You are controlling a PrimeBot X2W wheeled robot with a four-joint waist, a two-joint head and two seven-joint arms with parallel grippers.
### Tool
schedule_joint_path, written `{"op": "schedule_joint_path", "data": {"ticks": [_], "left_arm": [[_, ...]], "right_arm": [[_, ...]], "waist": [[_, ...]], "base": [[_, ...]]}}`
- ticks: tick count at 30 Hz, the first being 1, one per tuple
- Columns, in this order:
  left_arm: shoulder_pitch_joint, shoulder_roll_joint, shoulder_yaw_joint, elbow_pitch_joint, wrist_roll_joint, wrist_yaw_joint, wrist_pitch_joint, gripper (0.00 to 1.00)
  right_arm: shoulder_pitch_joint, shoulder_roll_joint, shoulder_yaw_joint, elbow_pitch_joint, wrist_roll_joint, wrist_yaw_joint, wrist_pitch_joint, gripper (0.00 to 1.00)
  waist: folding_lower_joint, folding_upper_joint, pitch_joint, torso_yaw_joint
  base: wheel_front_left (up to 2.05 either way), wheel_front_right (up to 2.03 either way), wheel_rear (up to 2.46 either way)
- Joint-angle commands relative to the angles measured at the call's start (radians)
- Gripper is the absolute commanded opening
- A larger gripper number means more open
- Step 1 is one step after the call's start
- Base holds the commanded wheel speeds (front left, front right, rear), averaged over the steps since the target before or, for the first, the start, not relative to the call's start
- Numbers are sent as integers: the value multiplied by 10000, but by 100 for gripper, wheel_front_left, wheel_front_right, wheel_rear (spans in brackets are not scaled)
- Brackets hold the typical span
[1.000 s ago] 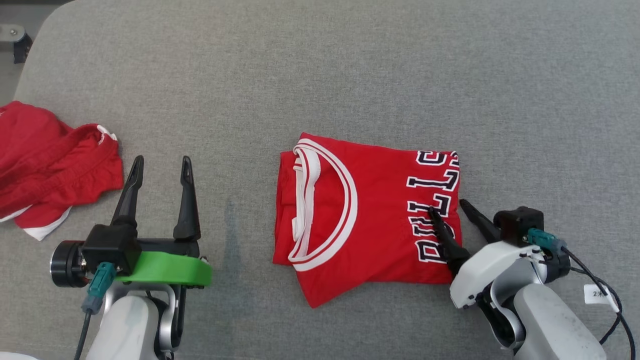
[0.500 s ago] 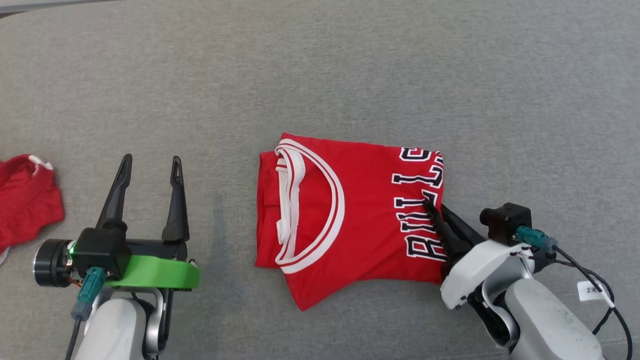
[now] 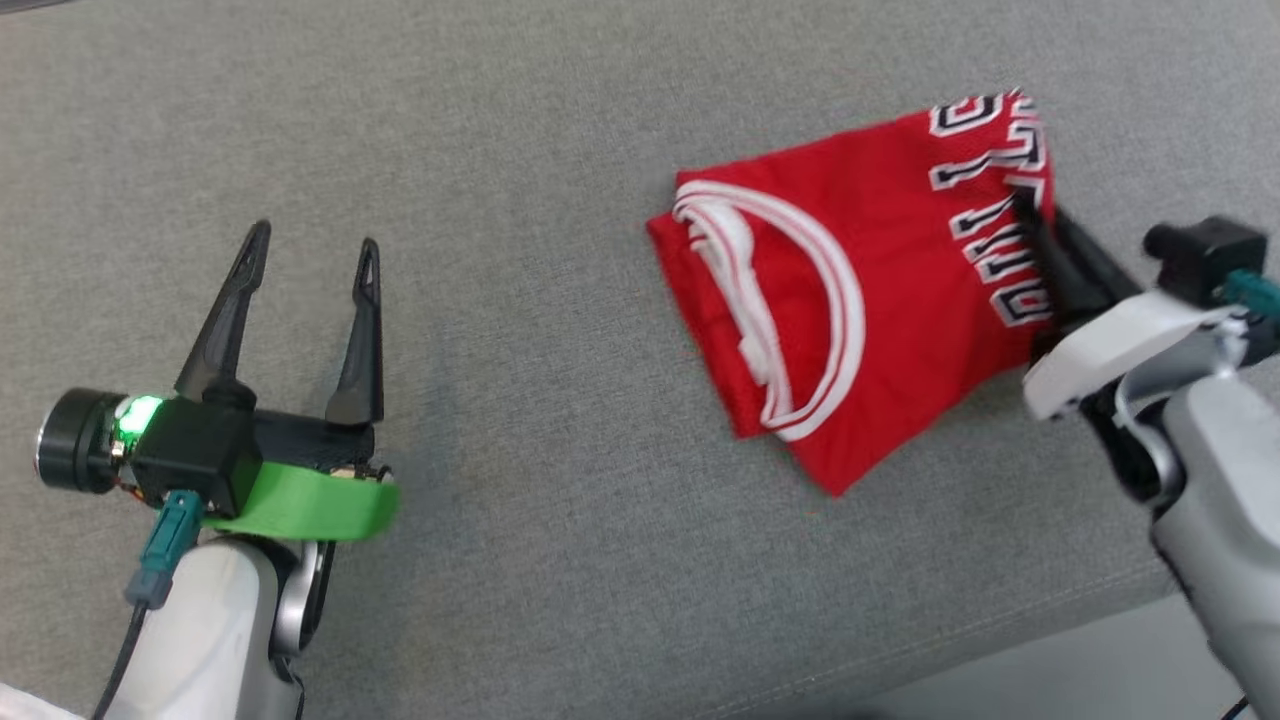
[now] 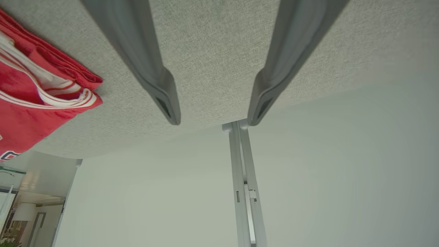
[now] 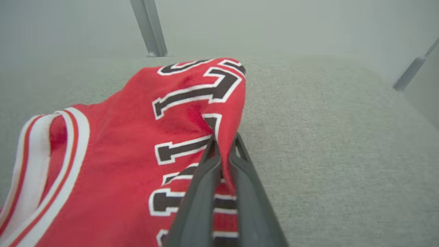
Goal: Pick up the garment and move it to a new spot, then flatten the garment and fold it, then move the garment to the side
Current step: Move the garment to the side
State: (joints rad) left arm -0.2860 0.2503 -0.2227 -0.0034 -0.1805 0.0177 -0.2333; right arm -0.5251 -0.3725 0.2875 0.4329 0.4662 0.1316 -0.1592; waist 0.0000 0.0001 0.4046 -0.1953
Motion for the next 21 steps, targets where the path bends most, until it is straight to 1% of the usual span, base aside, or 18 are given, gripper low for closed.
{"op": "schedule_joint_path", "data": {"ticks": [1,3,4,7,9,11,16,19,20,21], "left_arm": [[-341,119,-34,-160,96,-75,44,100],[-601,129,-142,-320,160,-149,82,100],[-802,102,-237,-463,192,-205,122,100],[-1204,51,-410,-619,260,-328,154,100],[-1484,25,-515,-757,286,-413,167,100],[-1681,-2,-615,-857,323,-466,163,100],[-2037,31,-803,-1052,425,-560,122,100],[-2151,23,-867,-1080,449,-600,91,100],[-2186,30,-886,-1072,453,-599,92,100],[-2203,33,-903,-1058,450,-595,83,100]], "right_arm": [[-435,-238,-221,154,53,-17,1,0],[-916,-573,-599,394,48,-17,-97,0],[-1157,-855,-938,525,25,-19,-106,0],[-1719,-1338,-1625,890,-135,-16,-122,0],[-2126,-1740,-2342,1179,-220,-16,-176,0],[-2366,-2063,-2850,1397,-349,-16,-208,0],[-2924,-2477,-3817,1948,-797,-16,-100,0],[-3133,-2519,-4254,2298,-1089,-16,-40,0],[-3184,-2492,-4377,2419,-1226,-16,-38,14],[-3205,-2477,-4488,2519,-1353,-16,-47,49]], "waist": [[0,-1,1117,-104],[0,-1,1449,78],[0,-1,1697,246],[0,-1,2173,612],[0,-1,2522,851],[0,-1,2760,1035],[0,-1,3207,1308],[0,-1,3283,1399],[0,-1,3290,1412],[0,-1,3279,1413]], "base": [[0,0,0],[0,0,0],[0,0,0],[0,0,0],[0,0,0],[0,0,0],[0,0,0],[0,0,0],[0,0,0],[0,0,0]]}}
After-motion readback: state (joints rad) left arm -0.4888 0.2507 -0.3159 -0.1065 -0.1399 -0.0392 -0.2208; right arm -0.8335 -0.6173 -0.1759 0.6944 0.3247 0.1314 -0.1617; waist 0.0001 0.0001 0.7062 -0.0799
